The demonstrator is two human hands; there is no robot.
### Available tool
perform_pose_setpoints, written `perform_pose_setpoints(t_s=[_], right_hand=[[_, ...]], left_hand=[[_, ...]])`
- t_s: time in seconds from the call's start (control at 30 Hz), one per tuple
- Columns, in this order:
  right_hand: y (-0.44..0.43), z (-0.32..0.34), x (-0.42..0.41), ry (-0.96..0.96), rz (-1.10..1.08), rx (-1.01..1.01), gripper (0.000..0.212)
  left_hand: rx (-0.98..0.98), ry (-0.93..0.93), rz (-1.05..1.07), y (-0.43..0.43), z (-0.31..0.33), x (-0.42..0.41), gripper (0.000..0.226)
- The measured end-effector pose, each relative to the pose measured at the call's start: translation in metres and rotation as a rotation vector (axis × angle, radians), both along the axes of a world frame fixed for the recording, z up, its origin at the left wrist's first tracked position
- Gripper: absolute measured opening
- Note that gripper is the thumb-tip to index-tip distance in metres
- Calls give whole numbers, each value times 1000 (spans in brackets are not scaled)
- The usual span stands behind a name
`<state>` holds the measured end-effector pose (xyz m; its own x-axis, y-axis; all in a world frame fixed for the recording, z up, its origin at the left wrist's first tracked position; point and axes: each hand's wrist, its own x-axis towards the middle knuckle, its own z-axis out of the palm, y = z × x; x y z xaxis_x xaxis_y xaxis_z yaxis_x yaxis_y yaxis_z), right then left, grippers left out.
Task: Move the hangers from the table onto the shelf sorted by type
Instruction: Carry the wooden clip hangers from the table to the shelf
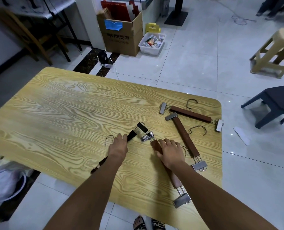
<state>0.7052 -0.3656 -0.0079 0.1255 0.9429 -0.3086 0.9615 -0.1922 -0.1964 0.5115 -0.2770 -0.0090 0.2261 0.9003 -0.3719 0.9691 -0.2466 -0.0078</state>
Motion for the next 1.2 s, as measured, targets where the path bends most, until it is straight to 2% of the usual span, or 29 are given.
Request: perform_pose_setpoints(t_s=[0.2, 0.37, 0.53, 0.7, 0.83, 1.0, 1.2], right_hand=[[-16, -4, 4, 11, -63, -7, 53], [-35, -9, 1, -15, -97, 2, 46], [-55, -15, -7, -54, -205, -7, 44], [-65, -26, -15, -50, -296, -85, 48], [-59, -30, -20, -41, -319, -99, 39], [-50, -29, -28, -43, -283, -123, 27], [-38, -21, -45, -8, -245, -110, 29]], left_hand=[[-81, -65, -146, 6, 12, -2, 46], [-16, 10, -386, 9, 19, -8, 44], [18, 71, -532, 11, 18, -10, 44], [17, 73, -569, 11, 18, -13, 44], [26, 44, -570, 11, 21, -20, 42], [27, 27, -576, 13, 21, -34, 39], [63, 4, -570, 20, 30, -51, 38]])
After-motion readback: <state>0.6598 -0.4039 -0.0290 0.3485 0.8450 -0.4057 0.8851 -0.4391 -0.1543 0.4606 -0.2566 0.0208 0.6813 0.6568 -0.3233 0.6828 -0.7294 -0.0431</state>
